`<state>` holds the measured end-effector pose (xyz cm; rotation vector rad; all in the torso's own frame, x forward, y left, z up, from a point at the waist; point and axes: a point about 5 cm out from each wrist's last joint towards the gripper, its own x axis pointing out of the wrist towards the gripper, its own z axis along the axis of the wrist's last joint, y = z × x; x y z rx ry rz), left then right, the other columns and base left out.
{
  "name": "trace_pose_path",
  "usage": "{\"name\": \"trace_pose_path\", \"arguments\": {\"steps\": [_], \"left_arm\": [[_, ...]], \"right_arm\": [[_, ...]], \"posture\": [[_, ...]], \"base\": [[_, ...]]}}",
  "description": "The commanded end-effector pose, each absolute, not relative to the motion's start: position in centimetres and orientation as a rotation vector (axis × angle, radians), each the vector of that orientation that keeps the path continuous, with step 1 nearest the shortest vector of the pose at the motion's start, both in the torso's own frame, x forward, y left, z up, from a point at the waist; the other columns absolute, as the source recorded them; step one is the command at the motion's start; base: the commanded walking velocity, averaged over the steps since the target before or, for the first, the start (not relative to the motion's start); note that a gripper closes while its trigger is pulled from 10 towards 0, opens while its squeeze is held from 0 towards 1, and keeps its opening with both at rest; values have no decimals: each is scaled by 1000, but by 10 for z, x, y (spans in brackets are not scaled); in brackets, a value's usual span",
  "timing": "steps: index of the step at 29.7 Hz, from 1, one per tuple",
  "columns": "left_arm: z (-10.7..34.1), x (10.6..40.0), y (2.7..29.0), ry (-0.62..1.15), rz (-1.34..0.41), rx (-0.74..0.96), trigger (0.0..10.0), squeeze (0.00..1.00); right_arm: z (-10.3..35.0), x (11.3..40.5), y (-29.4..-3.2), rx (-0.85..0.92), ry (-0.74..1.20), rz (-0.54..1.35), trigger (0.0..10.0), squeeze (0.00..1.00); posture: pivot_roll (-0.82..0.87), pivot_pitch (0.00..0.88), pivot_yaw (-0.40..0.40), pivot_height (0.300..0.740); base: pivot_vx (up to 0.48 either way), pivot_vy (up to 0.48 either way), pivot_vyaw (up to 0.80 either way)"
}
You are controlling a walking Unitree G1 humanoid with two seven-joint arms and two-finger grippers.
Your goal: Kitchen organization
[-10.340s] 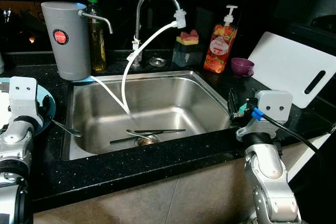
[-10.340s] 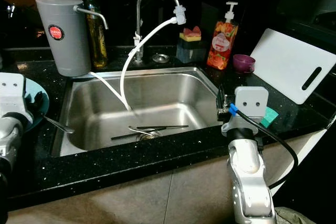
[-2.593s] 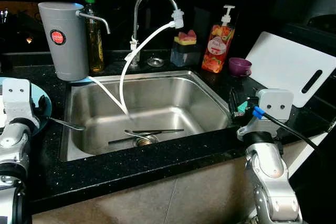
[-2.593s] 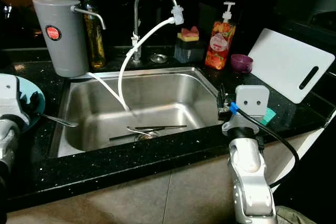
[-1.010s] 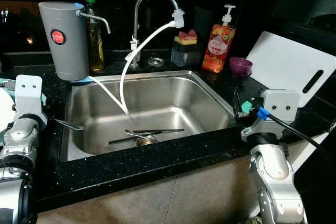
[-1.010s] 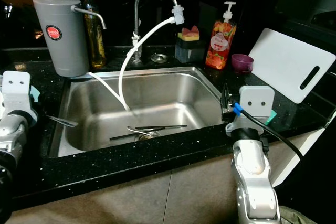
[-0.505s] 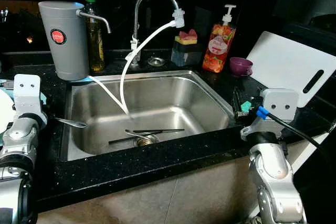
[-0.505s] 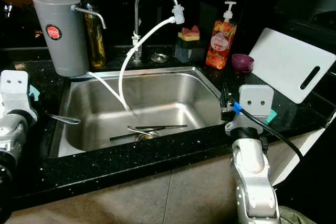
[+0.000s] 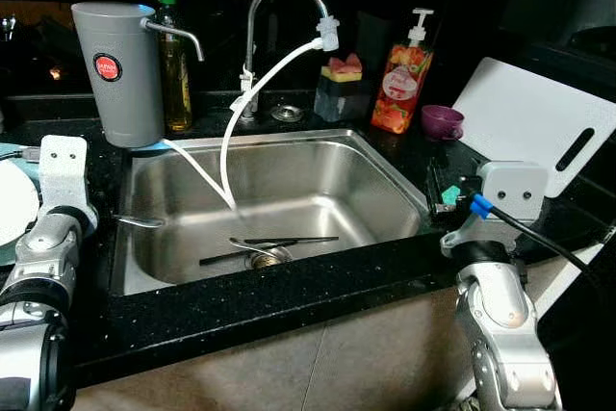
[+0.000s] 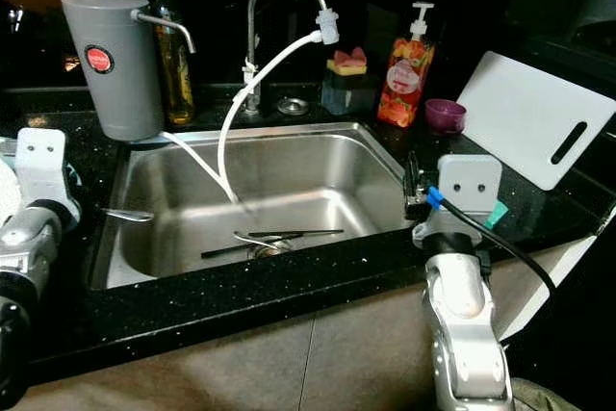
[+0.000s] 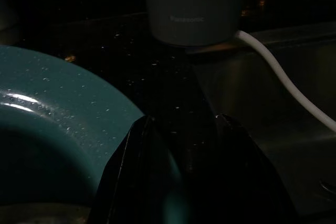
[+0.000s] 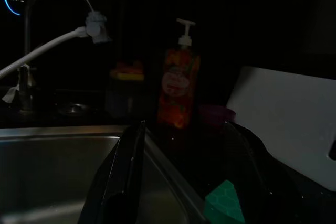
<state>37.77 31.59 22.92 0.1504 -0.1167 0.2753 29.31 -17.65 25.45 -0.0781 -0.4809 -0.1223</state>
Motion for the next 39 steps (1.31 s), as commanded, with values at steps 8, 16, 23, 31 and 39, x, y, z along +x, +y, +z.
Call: {"name": "trace_pose_path", "arguments": {"steps": [8,16,23,31,39], "left_arm": [[217,381,307,-69,237,116,10000,0],[215,385,295,-54,197,127,10000,0],[214,386,294,-50,192,128,10000,0],[212,387,292,-35,190,139,10000,0],[223,384,304,-81,229,123,10000,0]], "right_arm": [[256,292,-179,-78,-486,-132,10000,0],[256,290,-181,-81,-486,-143,10000,0],[256,289,-181,-82,-486,-147,10000,0],[256,289,-181,-81,-486,-148,10000,0],[256,291,-181,-78,-489,-149,10000,0]], "posture": [[-33,96,-104,740],[-46,97,-96,740],[-50,98,-93,740],[-49,97,-91,740],[-44,96,-94,740]], "base": [[0,0,0],[0,0,0],[0,0,0],[0,0,0],[0,0,0]]}}
